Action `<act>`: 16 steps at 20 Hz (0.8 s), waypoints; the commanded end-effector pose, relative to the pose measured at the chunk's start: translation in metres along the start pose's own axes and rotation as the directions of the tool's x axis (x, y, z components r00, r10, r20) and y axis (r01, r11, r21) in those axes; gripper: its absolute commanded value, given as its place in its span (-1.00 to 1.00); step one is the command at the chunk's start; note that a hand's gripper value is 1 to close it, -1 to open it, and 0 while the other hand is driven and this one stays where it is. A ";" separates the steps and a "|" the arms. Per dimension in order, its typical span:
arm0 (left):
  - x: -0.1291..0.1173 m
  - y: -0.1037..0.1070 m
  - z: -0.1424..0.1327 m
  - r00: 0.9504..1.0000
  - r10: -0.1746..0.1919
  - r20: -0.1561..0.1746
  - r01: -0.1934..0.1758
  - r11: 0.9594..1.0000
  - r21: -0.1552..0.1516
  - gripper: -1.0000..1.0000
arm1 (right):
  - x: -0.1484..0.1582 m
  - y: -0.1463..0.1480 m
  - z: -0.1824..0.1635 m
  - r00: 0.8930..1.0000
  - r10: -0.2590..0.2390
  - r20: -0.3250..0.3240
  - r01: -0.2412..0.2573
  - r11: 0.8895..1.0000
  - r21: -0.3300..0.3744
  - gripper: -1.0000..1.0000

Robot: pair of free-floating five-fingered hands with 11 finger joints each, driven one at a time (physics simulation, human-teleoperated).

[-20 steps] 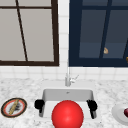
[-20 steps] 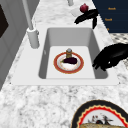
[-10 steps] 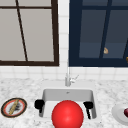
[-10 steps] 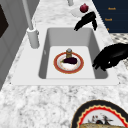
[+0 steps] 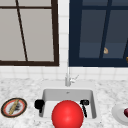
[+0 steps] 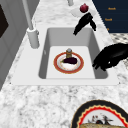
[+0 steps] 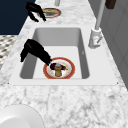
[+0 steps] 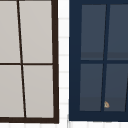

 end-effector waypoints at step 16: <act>0.000 0.000 0.000 1.000 0.000 0.000 0.000 1.000 0.000 0.00 | 0.063 -0.013 -0.082 0.991 0.076 -0.108 -0.071 0.996 0.050 -1.00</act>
